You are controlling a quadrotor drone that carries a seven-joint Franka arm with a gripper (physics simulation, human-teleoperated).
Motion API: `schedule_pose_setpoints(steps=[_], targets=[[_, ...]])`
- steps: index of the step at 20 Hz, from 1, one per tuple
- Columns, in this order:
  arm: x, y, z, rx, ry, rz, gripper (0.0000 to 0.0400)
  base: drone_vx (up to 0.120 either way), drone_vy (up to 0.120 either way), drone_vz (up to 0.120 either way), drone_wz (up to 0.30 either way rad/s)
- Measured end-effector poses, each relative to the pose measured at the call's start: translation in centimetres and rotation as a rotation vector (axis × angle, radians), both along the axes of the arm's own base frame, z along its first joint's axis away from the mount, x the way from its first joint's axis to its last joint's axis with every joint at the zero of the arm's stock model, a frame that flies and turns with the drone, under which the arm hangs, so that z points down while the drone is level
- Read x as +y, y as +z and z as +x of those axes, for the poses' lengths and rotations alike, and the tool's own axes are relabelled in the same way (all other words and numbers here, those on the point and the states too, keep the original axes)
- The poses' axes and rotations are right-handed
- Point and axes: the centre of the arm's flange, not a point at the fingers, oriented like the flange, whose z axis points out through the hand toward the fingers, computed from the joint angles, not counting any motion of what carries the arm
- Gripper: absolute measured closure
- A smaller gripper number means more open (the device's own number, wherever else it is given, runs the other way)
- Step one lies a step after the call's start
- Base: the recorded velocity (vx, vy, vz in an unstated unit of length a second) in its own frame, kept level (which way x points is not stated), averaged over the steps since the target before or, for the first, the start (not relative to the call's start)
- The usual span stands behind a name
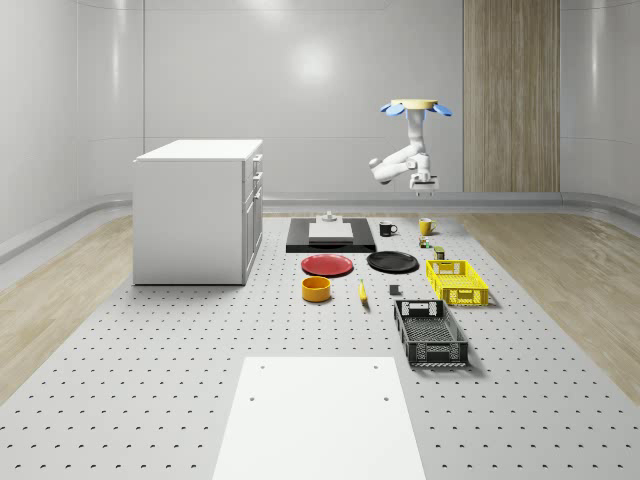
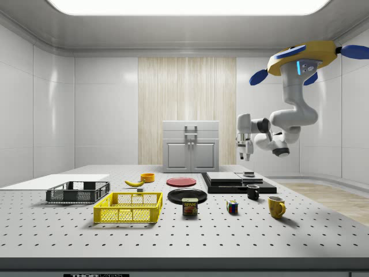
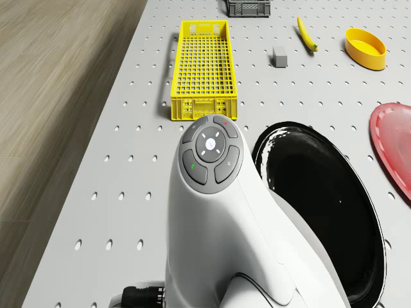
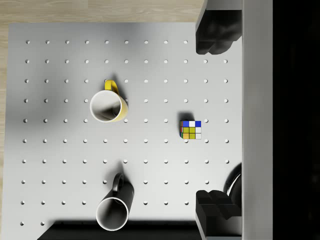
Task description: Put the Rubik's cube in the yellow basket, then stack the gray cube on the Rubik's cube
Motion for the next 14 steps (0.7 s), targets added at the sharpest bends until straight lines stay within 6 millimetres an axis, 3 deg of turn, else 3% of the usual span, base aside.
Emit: schedule_pose_setpoints(steps=[11, 14], targets=[[-0.16, -0.01, 0.0, 0.001, 0.0, -0.016, 0.0, 0.0, 0.0, -0.12, 0.0], [-0.17, -0.01, 0.0, 0.001, 0.0, -0.017, 0.0, 0.093, 0.0, -0.12, 0.0]])
